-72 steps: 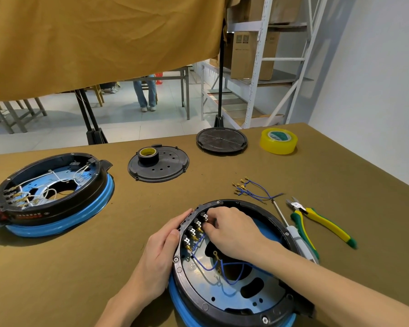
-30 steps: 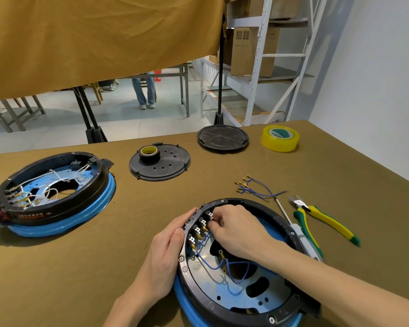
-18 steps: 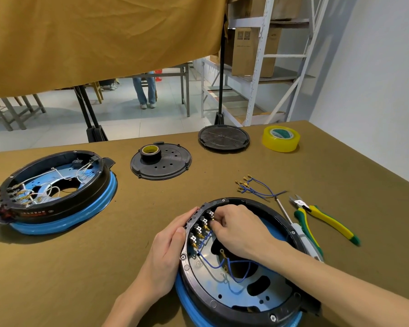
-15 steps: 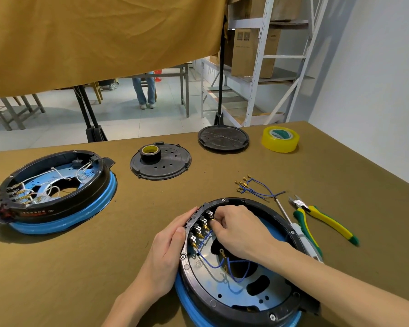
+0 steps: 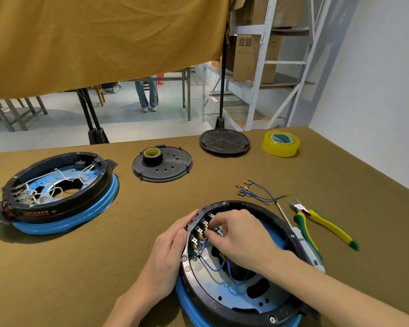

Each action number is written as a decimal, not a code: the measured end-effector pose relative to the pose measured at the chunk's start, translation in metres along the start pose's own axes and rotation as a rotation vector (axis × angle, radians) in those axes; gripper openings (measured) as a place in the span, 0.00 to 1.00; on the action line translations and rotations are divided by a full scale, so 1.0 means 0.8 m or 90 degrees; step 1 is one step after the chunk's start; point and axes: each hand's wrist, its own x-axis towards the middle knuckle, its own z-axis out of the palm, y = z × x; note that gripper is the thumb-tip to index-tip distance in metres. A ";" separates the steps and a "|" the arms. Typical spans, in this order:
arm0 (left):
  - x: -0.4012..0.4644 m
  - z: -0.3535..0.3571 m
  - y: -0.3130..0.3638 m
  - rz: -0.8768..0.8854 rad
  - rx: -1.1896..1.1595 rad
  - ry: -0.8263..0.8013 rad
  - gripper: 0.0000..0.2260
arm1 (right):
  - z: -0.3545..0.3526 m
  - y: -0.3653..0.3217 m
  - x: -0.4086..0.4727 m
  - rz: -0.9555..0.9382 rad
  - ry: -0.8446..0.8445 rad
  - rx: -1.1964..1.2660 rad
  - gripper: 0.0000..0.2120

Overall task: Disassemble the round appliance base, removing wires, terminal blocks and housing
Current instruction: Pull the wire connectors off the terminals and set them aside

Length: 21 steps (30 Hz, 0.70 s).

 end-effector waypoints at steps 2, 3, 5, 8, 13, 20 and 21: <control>0.000 0.000 0.000 0.004 -0.001 -0.004 0.23 | 0.001 -0.001 0.002 0.002 -0.005 -0.004 0.13; 0.000 0.001 0.000 0.005 0.000 -0.004 0.23 | 0.001 -0.002 0.003 0.002 -0.010 -0.003 0.13; 0.000 0.001 0.001 0.007 -0.002 -0.004 0.22 | 0.001 -0.007 0.005 0.008 -0.021 0.000 0.12; 0.001 0.001 0.001 0.008 -0.005 0.002 0.23 | 0.002 -0.010 0.008 0.010 -0.035 -0.015 0.12; 0.001 0.000 0.000 0.013 -0.001 0.004 0.22 | 0.003 -0.010 0.007 -0.017 -0.039 -0.019 0.13; 0.002 0.000 0.001 0.020 0.004 -0.002 0.21 | 0.002 -0.003 0.002 -0.012 -0.033 -0.036 0.13; 0.001 0.000 0.000 0.020 0.006 0.000 0.22 | 0.002 -0.004 0.002 -0.018 -0.030 -0.037 0.13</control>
